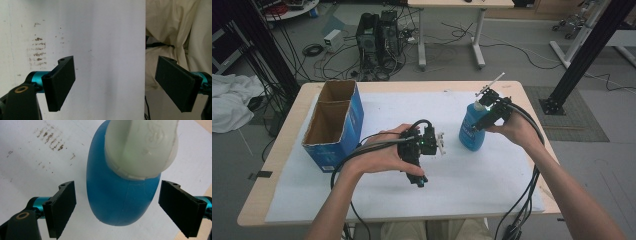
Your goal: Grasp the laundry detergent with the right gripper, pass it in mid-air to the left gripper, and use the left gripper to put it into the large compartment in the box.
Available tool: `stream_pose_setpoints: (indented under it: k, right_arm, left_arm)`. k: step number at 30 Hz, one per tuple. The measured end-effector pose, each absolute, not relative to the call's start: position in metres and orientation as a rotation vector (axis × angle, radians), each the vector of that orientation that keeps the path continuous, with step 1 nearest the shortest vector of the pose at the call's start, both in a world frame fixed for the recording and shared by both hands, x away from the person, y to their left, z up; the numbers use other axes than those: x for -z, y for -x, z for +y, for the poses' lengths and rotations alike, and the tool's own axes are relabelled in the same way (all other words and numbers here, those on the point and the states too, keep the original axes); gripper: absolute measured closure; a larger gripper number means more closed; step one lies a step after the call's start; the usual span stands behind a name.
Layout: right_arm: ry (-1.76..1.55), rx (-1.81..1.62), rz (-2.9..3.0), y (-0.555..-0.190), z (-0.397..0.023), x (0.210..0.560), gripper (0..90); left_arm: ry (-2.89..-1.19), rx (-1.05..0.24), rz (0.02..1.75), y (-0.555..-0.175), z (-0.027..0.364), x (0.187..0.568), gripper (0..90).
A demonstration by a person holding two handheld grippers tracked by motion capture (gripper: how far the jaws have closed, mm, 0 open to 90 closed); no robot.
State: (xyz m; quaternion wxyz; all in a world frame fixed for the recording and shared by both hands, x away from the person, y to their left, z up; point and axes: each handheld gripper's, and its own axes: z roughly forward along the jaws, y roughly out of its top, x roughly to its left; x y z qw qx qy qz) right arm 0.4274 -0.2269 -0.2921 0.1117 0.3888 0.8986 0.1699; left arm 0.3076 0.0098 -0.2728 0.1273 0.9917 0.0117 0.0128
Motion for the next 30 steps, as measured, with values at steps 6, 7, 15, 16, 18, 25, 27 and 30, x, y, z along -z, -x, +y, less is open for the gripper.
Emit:
stream_pose_setpoints:
  k: [6, 7, 15, 16, 18, 25, 27, 30]
  right_arm:
    - [-1.159, -0.552, 2.596, -0.431, -0.226, 0.300, 13.7]
    - [-1.146, -0.514, 2.625, -0.429, -0.226, 0.295, 13.7]
    - [-1.176, -0.563, 2.588, -0.432, -0.225, 0.303, 13.8]
    - [-1.183, -0.574, 2.580, -0.432, -0.225, 0.305, 13.8]
    - [-1.188, -0.571, 2.582, -0.432, -0.225, 0.305, 13.8]
    - [-1.185, -0.599, 2.562, -0.429, -0.225, 0.314, 13.9]
    - [-1.179, -0.590, 2.570, -0.430, -0.225, 0.309, 13.9]
    - [-1.178, -0.593, 2.566, -0.430, -0.225, 0.310, 14.2]
  left_arm:
    - [-2.887, -0.029, 0.045, -0.309, 0.013, 0.274, 16.7]
    - [-2.890, -0.028, 0.041, -0.310, 0.013, 0.275, 16.7]
    - [-2.890, -0.026, 0.050, -0.310, 0.014, 0.277, 16.7]
    - [-2.889, -0.025, 0.055, -0.310, 0.015, 0.277, 16.6]
    - [-2.889, -0.026, 0.049, -0.310, 0.014, 0.277, 16.7]
    - [-2.890, -0.021, 0.046, -0.310, 0.014, 0.277, 16.7]
    - [-2.886, -0.019, 0.047, -0.311, 0.013, 0.278, 16.7]
    - [-2.890, -0.024, 0.041, -0.310, 0.013, 0.276, 16.7]
